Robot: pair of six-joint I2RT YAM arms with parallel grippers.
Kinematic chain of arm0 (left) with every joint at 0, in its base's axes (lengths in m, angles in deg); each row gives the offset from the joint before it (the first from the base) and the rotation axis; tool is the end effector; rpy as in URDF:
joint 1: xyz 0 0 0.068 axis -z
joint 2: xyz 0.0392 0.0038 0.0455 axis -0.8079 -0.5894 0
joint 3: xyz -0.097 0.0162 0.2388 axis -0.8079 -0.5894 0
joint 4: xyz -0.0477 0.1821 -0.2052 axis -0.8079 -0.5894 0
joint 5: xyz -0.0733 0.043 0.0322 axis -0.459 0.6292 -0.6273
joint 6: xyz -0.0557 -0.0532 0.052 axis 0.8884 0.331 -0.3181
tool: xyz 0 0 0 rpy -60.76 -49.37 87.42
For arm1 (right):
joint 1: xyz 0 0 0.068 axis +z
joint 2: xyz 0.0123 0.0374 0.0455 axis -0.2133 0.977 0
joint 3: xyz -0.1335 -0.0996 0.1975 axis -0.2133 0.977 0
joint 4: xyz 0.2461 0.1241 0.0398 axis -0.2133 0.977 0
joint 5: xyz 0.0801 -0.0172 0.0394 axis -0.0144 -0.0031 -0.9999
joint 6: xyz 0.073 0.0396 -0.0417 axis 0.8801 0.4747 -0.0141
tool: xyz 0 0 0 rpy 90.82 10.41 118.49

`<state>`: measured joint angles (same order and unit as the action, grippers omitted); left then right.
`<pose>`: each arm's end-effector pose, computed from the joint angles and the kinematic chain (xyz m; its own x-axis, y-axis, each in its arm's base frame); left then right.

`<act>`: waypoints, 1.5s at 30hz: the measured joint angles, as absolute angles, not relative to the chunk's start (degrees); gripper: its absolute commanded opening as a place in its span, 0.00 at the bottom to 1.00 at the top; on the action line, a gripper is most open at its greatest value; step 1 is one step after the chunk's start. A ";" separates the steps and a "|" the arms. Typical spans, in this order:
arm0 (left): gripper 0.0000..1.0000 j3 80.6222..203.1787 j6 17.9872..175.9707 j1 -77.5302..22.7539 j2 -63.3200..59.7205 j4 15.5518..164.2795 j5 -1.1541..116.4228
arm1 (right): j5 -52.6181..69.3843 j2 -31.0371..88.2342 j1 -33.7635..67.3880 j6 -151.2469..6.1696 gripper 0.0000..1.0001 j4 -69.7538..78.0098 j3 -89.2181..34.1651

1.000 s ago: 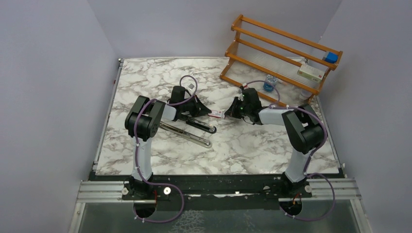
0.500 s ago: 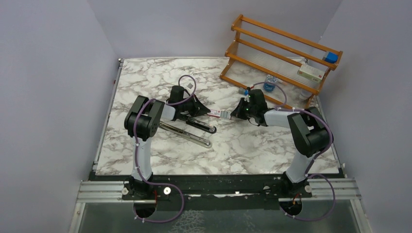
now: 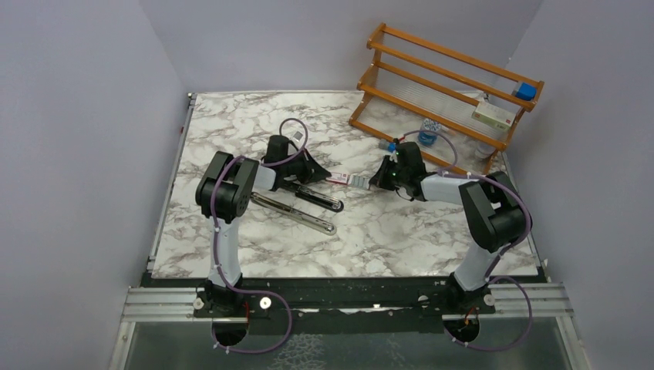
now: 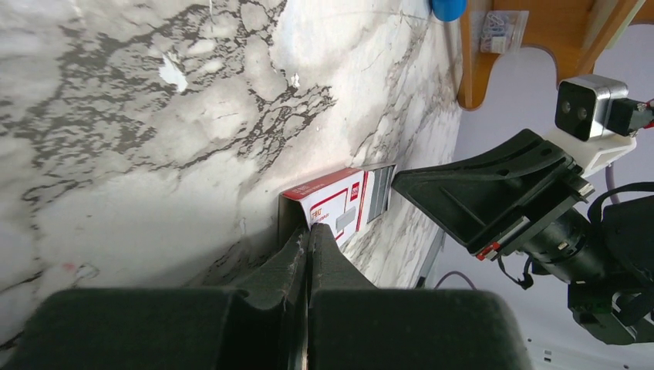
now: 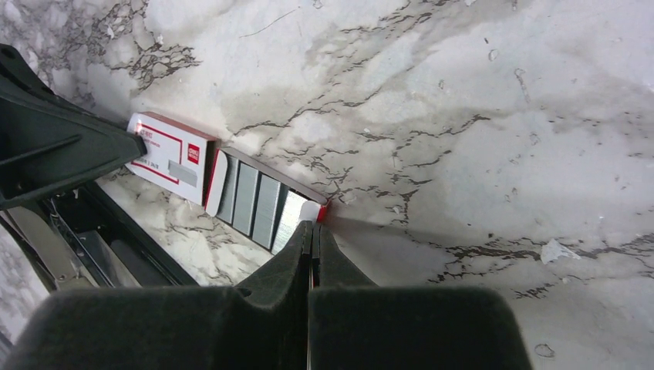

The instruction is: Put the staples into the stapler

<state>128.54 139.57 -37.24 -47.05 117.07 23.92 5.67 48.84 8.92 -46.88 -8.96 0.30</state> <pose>0.4042 -0.1793 0.0506 -0.9124 -0.3563 -0.2011 0.0223 0.4475 -0.8940 0.3594 0.1558 0.0793 -0.7753 0.2654 -0.5731 -0.0787 0.8597 0.5046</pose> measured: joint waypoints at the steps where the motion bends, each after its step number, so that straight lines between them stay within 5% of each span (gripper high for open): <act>1: 0.00 128.54 139.57 -37.37 -47.05 117.07 23.92 | 5.94 48.68 8.88 -47.08 0.01 -8.70 0.30; 13: 0.46 129.37 139.59 -37.77 -47.05 117.31 23.42 | 6.24 48.42 8.57 -49.31 0.21 -7.43 -0.08; 31: 0.65 135.05 130.83 -38.82 -43.58 102.97 28.20 | 10.13 40.46 8.57 -56.81 0.42 0.42 -1.23; 45: 0.85 138.68 123.90 -38.95 -41.11 92.74 30.06 | 9.13 40.49 8.57 -58.45 0.46 3.81 -4.34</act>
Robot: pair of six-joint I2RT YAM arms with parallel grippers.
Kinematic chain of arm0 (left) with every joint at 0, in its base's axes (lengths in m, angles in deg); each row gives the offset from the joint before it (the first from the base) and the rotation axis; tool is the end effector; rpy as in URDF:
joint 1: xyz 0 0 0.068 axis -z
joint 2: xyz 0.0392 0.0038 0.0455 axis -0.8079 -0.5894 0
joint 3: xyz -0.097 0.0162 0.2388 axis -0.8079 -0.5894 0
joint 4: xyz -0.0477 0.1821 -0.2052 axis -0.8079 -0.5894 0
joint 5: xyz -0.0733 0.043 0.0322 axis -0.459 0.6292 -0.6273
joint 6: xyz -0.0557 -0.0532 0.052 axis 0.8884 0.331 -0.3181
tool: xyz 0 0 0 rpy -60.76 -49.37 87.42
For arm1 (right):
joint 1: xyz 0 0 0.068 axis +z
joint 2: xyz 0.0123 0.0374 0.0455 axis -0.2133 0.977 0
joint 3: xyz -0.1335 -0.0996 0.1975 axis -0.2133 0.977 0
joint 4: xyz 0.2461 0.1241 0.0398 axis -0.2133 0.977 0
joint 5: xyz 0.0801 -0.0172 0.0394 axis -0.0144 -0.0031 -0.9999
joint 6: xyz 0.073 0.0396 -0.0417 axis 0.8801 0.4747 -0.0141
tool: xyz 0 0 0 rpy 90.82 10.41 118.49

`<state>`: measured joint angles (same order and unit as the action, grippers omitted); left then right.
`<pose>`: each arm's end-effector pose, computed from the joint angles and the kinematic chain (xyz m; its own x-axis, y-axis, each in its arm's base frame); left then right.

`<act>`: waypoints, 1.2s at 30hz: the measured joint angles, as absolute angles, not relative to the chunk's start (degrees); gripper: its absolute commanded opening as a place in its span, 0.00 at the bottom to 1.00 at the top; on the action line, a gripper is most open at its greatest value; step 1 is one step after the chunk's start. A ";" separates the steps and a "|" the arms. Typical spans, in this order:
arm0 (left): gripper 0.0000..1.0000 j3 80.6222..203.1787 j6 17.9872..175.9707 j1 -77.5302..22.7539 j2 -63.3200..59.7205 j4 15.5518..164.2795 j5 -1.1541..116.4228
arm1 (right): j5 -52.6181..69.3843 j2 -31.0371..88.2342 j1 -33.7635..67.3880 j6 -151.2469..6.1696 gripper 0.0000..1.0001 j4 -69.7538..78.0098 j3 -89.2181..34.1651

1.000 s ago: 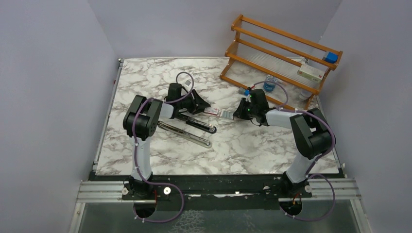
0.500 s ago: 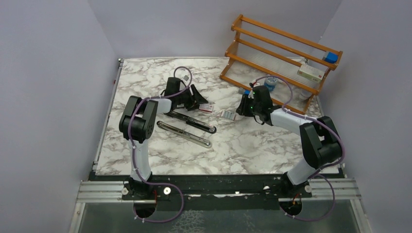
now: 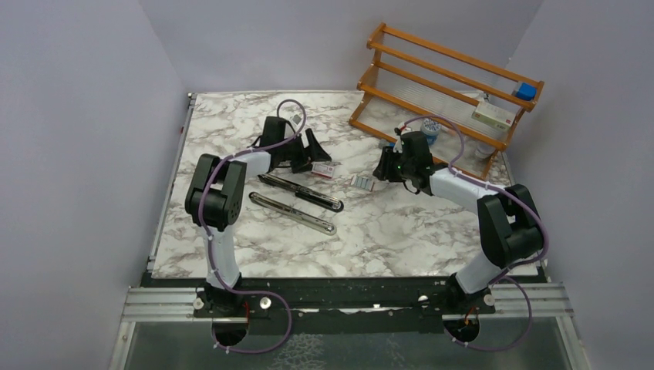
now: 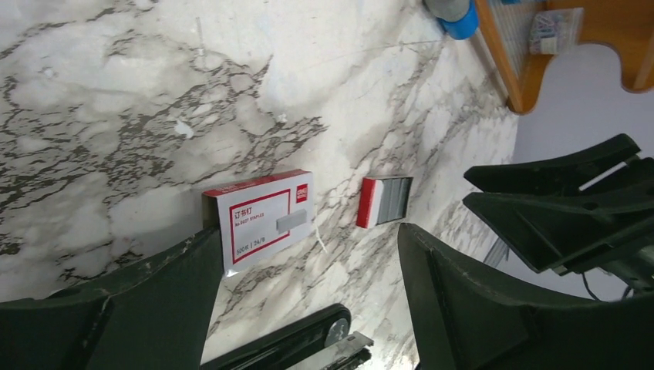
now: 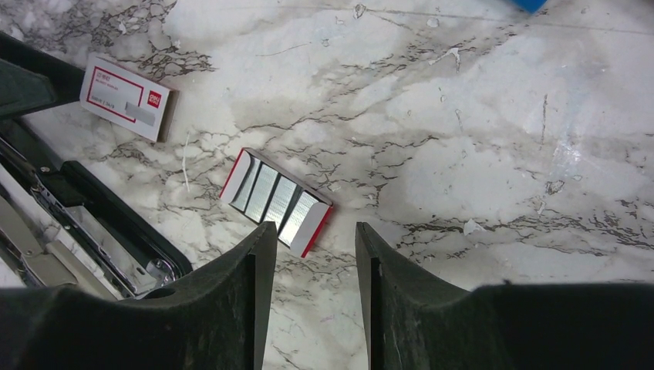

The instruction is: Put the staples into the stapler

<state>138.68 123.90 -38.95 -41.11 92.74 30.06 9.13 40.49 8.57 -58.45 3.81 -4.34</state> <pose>0.4297 -0.1653 0.1002 -0.8910 -0.2847 -0.3537 0.1051 0.6286 -0.7706 0.3615 0.1487 0.1342 -0.7269 0.1018 -0.6792 -0.1921 0.9193 0.3434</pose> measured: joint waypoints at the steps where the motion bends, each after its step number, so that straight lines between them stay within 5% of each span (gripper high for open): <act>1: 0.85 138.68 123.88 -38.95 -40.67 92.83 29.32 | 9.13 40.49 8.57 -58.45 0.46 3.87 -4.34; 16: 0.85 141.56 118.90 -40.83 -36.85 86.71 28.53 | 9.15 40.42 8.57 -58.47 0.46 4.57 -4.34; 36: 0.85 145.87 105.89 -40.87 -32.37 74.99 46.24 | 10.13 40.33 13.47 -55.76 0.48 11.54 -8.16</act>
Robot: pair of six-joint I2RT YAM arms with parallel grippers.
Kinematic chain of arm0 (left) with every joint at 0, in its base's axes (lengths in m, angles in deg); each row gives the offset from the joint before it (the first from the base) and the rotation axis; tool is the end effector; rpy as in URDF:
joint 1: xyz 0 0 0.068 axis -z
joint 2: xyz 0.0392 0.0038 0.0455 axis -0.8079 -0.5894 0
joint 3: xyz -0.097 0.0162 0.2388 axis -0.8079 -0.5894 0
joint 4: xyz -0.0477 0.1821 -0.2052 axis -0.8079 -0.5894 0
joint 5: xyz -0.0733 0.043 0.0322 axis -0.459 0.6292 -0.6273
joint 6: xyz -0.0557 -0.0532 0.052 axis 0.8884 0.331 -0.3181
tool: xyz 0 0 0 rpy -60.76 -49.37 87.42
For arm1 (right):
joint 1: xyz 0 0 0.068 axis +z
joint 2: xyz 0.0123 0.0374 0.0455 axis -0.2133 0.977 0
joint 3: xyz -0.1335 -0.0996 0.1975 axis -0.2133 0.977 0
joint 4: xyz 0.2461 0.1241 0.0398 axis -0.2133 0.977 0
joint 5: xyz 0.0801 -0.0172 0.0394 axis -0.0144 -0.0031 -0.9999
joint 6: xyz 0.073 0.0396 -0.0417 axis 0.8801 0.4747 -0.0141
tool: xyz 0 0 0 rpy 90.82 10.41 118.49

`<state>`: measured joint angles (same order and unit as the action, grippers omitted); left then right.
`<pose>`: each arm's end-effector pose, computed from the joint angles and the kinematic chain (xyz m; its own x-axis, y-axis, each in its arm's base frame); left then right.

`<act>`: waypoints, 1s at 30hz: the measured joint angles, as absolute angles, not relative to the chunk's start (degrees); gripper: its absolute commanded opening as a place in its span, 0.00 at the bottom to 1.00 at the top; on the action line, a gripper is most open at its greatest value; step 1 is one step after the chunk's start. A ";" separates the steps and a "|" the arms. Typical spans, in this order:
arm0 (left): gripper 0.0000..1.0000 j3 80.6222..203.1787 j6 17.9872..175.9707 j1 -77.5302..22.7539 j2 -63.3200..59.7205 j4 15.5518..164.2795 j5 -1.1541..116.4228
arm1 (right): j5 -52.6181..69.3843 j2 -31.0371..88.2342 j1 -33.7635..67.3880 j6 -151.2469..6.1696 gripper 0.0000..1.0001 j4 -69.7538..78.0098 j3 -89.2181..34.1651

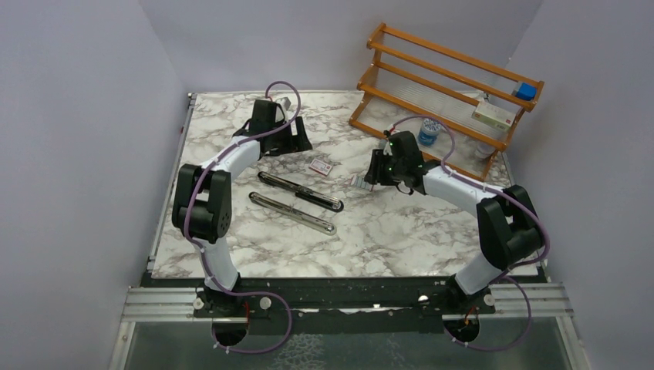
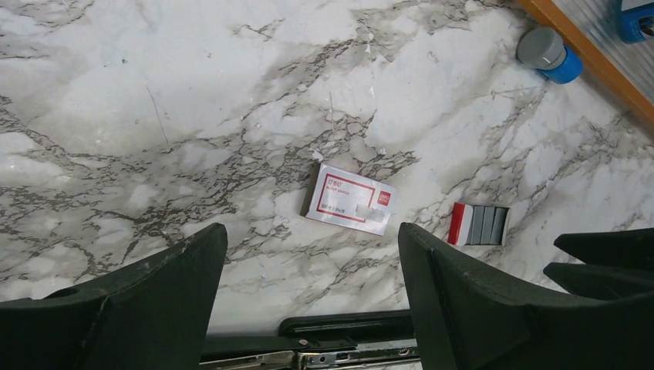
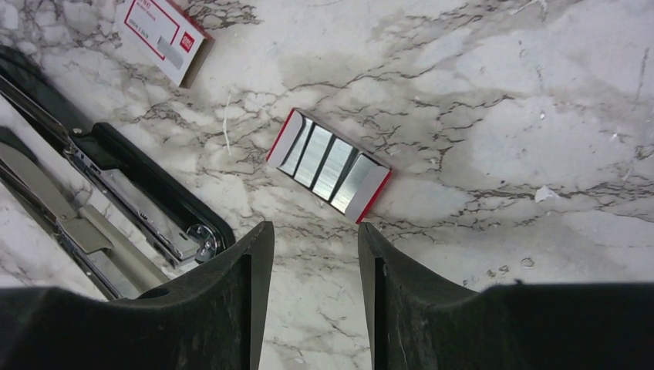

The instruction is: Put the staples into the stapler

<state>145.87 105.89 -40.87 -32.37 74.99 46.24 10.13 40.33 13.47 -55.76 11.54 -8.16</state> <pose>0.4408 -0.1308 0.1704 -0.7771 -0.1588 -0.6091 0.1933 0.8607 -0.4710 0.3486 0.1779 0.1435 -0.7785 0.0661 -0.6242 -0.2041 0.9138 0.3513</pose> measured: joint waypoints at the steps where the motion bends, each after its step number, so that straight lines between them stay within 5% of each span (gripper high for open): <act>1: 0.85 145.78 105.67 -40.87 -32.35 74.93 46.54 | 9.96 40.29 13.68 -55.39 0.48 11.61 -8.05; 30: 0.84 145.24 104.88 -40.28 -29.98 74.27 48.71 | 3.60 45.03 14.47 -45.92 0.50 4.29 -1.52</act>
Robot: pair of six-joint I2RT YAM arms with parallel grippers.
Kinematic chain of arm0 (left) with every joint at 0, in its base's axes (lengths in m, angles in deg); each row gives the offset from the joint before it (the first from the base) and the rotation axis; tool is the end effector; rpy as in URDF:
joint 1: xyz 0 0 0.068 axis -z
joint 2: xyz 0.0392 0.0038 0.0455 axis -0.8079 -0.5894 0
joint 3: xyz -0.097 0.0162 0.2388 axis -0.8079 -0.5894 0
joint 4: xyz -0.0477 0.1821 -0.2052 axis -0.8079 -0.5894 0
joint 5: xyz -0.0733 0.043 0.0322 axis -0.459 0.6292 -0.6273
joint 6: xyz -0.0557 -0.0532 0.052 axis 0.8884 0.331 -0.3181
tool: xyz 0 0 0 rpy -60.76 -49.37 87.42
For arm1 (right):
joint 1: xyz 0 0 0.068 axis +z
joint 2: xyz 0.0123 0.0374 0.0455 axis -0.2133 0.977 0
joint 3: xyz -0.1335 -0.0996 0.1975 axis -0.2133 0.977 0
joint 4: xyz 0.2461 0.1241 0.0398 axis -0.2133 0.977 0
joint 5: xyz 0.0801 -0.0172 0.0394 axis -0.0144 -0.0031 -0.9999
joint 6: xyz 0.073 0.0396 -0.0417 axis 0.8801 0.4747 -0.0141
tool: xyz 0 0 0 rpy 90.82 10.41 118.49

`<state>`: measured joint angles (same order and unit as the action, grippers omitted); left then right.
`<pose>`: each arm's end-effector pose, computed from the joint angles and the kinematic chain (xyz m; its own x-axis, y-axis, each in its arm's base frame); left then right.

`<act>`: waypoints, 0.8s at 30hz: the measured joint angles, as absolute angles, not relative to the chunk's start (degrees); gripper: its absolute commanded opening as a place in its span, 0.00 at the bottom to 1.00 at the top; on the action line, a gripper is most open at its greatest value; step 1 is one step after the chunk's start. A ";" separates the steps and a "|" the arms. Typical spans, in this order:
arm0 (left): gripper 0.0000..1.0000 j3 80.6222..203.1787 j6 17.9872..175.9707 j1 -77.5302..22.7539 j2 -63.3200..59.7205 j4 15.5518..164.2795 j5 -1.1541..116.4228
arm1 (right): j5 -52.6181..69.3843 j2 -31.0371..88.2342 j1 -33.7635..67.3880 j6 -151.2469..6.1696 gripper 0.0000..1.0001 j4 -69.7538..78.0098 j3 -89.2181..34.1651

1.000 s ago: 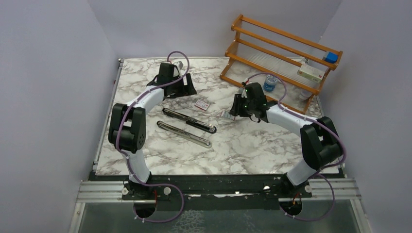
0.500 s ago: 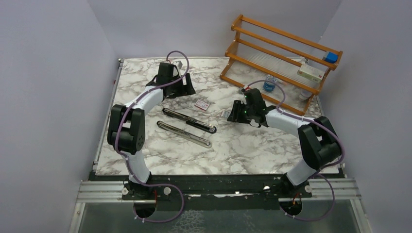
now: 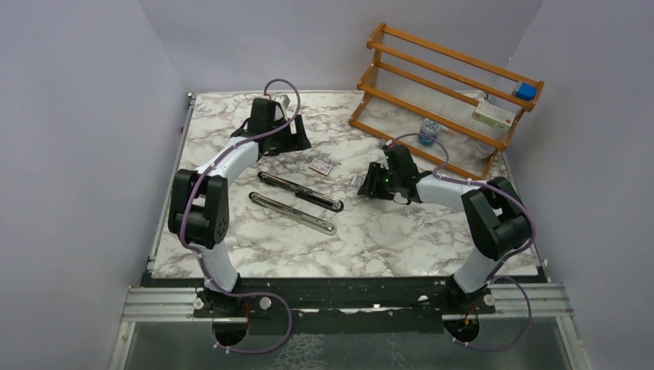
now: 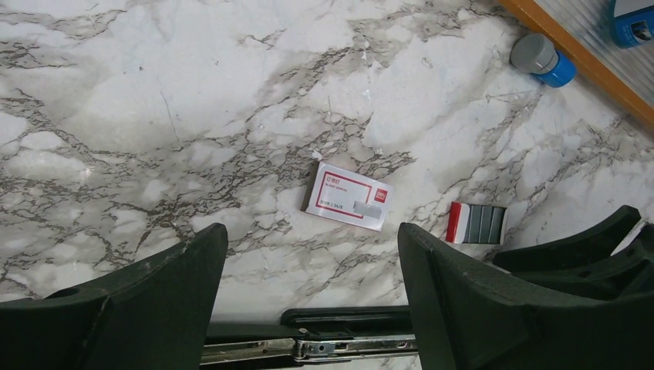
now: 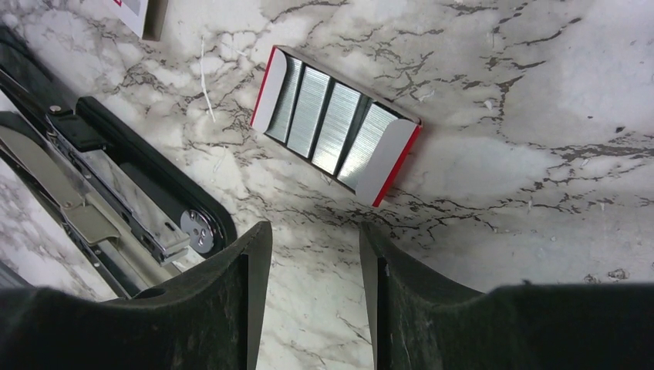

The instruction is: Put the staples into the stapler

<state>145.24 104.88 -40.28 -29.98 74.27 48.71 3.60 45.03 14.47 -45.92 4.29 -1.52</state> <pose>0.4353 -0.1308 0.1823 -0.7551 -0.1451 -0.6393 0.1990 0.8785 -0.4343 0.3279 0.1856 0.0886 -0.8716 0.1628 -0.4624 -0.1040 0.8604 0.4989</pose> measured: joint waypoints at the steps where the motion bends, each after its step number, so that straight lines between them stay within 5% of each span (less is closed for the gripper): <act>1: 0.84 145.15 104.88 -40.24 -29.63 74.21 48.79 | 3.80 45.16 14.47 -45.84 0.50 3.81 -1.52; 24: 0.80 144.27 104.88 -38.75 -26.55 72.15 50.52 | 14.51 46.54 14.69 -44.24 0.49 0.68 -2.57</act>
<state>144.27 104.88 -38.75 -26.55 72.15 50.52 14.51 46.54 14.69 -44.24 0.68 -2.57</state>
